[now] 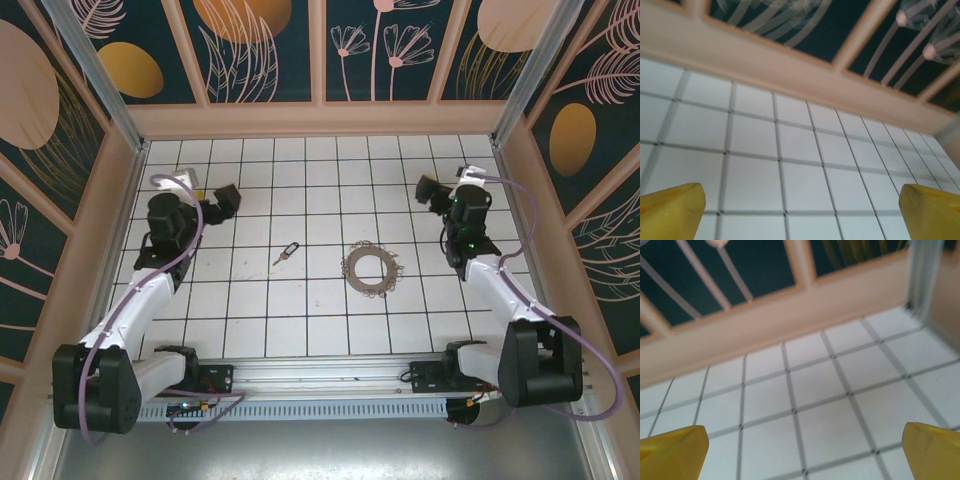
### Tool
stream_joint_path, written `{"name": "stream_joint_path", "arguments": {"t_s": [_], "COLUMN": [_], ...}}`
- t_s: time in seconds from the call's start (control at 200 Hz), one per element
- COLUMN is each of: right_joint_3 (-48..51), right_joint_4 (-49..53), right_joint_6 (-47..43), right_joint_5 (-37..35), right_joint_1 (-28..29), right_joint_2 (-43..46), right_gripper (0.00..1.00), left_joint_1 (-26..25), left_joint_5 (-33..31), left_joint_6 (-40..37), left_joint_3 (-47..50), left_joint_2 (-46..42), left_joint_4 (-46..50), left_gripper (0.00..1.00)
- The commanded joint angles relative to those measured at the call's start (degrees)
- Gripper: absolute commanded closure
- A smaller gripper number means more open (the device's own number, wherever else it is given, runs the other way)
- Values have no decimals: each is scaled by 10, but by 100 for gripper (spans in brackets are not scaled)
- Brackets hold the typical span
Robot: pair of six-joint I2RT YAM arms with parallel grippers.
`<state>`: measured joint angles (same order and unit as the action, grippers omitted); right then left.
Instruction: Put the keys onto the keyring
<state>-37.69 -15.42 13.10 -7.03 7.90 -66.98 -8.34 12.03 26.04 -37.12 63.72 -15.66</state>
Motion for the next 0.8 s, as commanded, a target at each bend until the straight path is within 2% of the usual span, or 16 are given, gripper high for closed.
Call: {"name": "stream_joint_path", "arguments": {"t_s": [0.0, 0.14, 0.33, 0.51, 0.601, 0.711, 0.796], "right_joint_3": [24, 52, 61, 60, 65, 79, 91], "right_joint_4": [171, 231, 272, 246, 230, 213, 206], "right_joint_6": [66, 105, 96, 80, 72, 69, 69], "right_joint_5": [58, 121, 119, 141, 168, 180, 178], "right_joint_1": [42, 56, 62, 61, 61, 61, 60], "right_joint_2": [57, 109, 152, 124, 117, 126, 132], "right_gripper": [1, 1, 1, 1, 2, 2, 3], "left_joint_1": [-87, -139, -248, -348, -392, -417, -435], "left_joint_5": [-5, 5, 21, -1, -22, -21, -20], "left_joint_6": [8, 26, 26, 45, 53, 70, 69], "left_joint_3": [-1, -23, -50, -97, -122, -134, -158], "left_joint_2": [-10, 25, 91, 169, 208, 250, 281], "left_joint_4": [57, 106, 148, 153, 154, 134, 141], "left_gripper": [1, 2, 2, 14, 25, 39, 42]}}
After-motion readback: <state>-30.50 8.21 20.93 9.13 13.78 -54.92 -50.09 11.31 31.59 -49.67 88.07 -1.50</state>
